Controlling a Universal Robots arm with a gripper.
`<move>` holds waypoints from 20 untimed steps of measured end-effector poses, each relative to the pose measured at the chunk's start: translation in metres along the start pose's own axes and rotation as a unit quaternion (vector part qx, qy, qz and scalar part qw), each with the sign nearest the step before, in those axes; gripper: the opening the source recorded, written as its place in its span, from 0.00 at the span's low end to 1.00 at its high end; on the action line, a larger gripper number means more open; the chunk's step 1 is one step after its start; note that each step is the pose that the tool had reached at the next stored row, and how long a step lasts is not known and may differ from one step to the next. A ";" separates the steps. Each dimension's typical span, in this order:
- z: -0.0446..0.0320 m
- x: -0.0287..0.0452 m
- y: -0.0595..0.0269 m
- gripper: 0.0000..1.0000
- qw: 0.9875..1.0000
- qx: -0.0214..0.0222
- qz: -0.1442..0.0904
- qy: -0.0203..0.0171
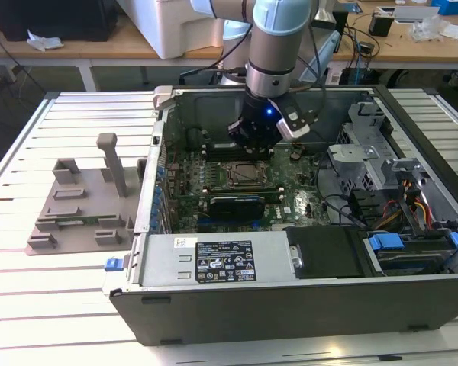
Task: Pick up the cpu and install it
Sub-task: 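Install the first cpu locking lever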
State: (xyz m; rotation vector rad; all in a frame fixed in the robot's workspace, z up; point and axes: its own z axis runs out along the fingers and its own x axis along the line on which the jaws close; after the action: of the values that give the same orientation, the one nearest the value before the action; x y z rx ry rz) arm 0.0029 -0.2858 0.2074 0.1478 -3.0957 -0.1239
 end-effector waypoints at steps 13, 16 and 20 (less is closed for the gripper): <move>-0.0090 0.0027 -0.0228 0.11 1.000 0.001 0.000 -0.001; -0.0097 0.0036 -0.0313 0.11 1.000 0.001 0.000 -0.001; -0.0105 0.0050 -0.0397 0.11 1.000 0.001 0.000 -0.001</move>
State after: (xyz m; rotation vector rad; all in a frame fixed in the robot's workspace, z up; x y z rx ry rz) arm 0.0021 -0.3265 0.2148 0.1478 -3.0983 -0.1223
